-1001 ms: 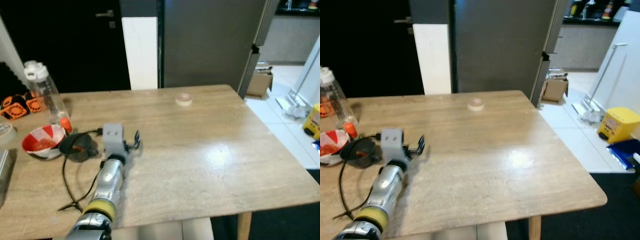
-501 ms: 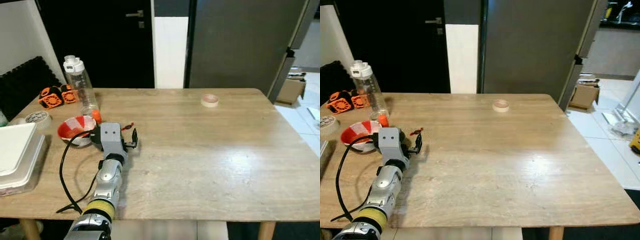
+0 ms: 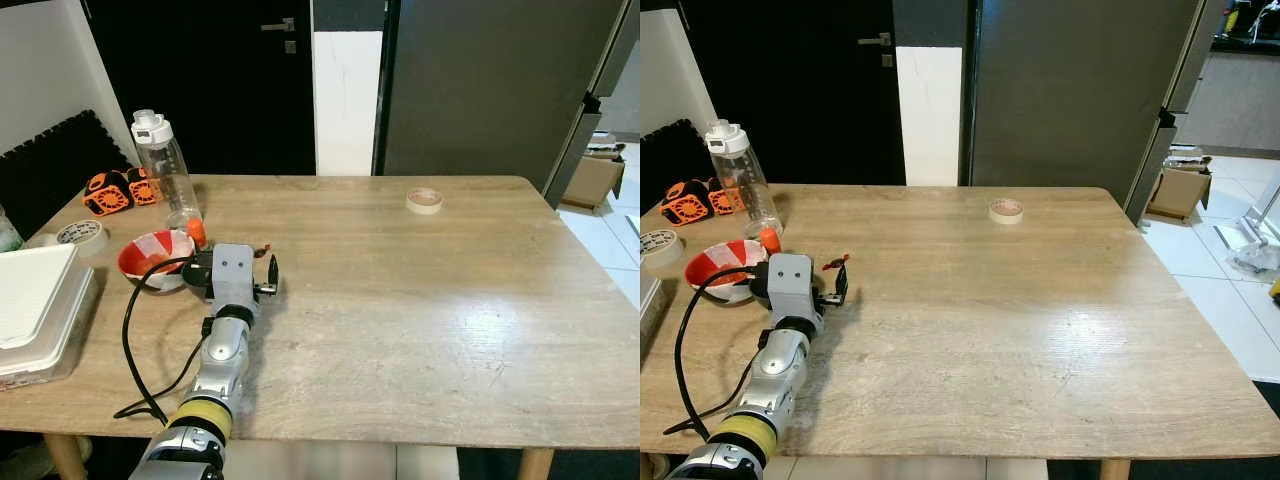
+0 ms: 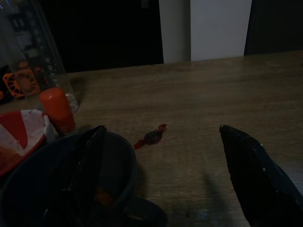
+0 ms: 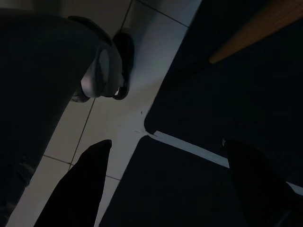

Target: Restocking fridge

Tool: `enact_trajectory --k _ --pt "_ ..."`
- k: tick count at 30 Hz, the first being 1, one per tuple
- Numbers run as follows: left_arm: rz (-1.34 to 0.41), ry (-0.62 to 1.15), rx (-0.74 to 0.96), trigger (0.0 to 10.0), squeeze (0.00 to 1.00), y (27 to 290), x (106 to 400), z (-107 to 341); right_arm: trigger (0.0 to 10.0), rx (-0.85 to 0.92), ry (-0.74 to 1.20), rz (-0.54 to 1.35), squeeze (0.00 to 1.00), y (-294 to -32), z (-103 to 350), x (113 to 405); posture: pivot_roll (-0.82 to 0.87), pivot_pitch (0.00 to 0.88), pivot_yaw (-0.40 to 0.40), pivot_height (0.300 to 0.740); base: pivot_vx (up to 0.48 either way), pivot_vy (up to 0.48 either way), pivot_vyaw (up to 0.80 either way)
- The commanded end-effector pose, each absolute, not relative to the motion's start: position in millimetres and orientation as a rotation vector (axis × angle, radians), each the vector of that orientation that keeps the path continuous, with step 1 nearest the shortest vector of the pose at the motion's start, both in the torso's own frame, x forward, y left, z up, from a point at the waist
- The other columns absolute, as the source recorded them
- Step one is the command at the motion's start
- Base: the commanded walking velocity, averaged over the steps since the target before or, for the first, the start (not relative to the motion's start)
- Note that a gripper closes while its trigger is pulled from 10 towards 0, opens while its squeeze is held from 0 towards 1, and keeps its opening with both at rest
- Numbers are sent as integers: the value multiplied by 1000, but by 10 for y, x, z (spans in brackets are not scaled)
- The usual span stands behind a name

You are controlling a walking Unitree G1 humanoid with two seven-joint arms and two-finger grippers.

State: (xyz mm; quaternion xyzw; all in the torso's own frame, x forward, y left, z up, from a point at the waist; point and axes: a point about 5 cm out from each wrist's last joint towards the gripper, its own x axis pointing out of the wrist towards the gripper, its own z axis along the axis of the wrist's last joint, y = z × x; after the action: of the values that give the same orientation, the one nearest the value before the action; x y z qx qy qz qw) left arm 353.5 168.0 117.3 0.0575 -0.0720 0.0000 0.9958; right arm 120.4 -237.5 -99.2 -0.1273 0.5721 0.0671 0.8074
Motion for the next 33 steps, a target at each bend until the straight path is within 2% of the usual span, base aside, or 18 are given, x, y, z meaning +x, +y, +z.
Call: enact_trajectory --k 1,22,31,33 --pt "-3 -178 154 10000 0 1717 3557 1259 10000 -275 1230 150 0 -2384 -996 1180 -69 18 28 740 0 0 0" --pt "8 -177 390 10000 0 1929 3673 1445 10000 -276 1242 164 0 -2362 -1007 1161 -72 25 37 740 0 0 0" --pt "-24 -164 528 10000 0 2097 3754 1605 10000 -275 1246 165 0 -2354 -1013 1146 -75 35 43 740 0 0 0" --pt "-71 -160 603 10000 0 2106 3778 1652 10000 -272 1247 166 0 -2351 -1015 1141 -76 36 44 740 0 0 0"
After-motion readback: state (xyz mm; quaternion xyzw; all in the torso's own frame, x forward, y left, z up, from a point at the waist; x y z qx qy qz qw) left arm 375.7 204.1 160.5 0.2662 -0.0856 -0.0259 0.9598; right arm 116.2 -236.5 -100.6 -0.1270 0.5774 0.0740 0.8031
